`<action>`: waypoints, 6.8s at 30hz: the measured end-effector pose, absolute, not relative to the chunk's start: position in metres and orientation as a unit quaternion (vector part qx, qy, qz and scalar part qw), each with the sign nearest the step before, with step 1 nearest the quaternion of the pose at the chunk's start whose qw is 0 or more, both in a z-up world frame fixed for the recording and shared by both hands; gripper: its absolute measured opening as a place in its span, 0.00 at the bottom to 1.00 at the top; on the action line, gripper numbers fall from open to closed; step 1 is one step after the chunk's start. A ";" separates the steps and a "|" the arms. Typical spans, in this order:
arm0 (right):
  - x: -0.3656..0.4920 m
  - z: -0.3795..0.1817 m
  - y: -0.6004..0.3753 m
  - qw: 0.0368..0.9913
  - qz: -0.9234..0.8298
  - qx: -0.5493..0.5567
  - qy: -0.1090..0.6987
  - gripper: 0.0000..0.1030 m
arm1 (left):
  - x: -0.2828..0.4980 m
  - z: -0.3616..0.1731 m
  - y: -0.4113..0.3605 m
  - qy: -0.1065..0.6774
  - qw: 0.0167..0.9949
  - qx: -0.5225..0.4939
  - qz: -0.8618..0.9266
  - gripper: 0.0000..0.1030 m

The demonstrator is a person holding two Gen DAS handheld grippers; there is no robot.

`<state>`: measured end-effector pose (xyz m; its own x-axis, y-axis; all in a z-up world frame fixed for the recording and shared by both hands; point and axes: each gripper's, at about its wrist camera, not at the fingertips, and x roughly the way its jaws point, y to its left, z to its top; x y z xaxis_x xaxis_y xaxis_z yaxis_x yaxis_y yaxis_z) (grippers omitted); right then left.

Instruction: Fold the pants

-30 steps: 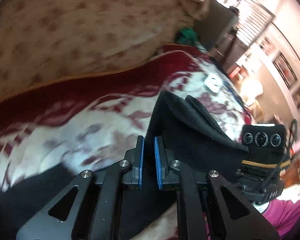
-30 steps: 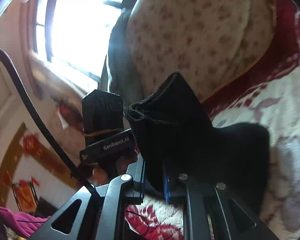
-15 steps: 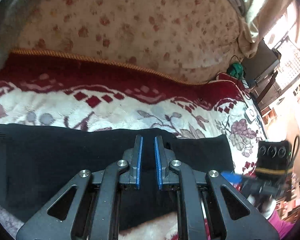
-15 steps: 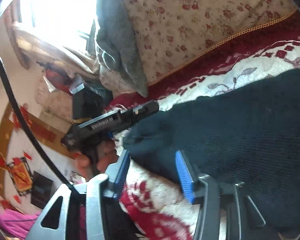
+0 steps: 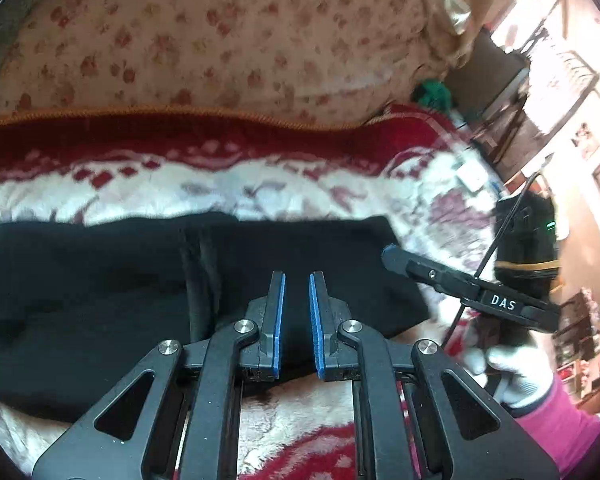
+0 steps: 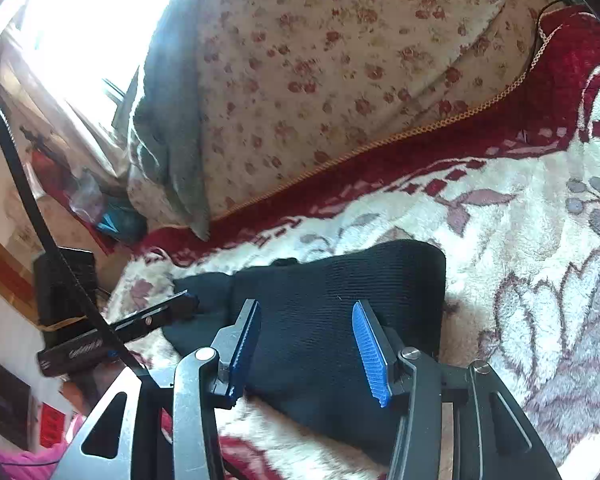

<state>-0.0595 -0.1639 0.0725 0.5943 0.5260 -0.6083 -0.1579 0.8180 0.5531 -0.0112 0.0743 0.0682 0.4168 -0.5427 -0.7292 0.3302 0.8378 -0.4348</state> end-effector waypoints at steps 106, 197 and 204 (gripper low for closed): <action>0.077 0.183 0.050 0.772 0.487 0.107 0.393 0.16 | -0.059 0.152 0.183 0.319 0.908 -0.242 -0.119 0.21; -0.111 0.133 -0.186 0.894 0.181 0.173 0.371 0.46 | -0.036 0.092 0.041 0.413 0.903 -0.050 -0.111 0.47; -0.099 0.124 -0.148 0.895 0.189 0.150 0.374 0.52 | -0.046 0.100 0.058 0.403 0.909 -0.054 -0.094 0.47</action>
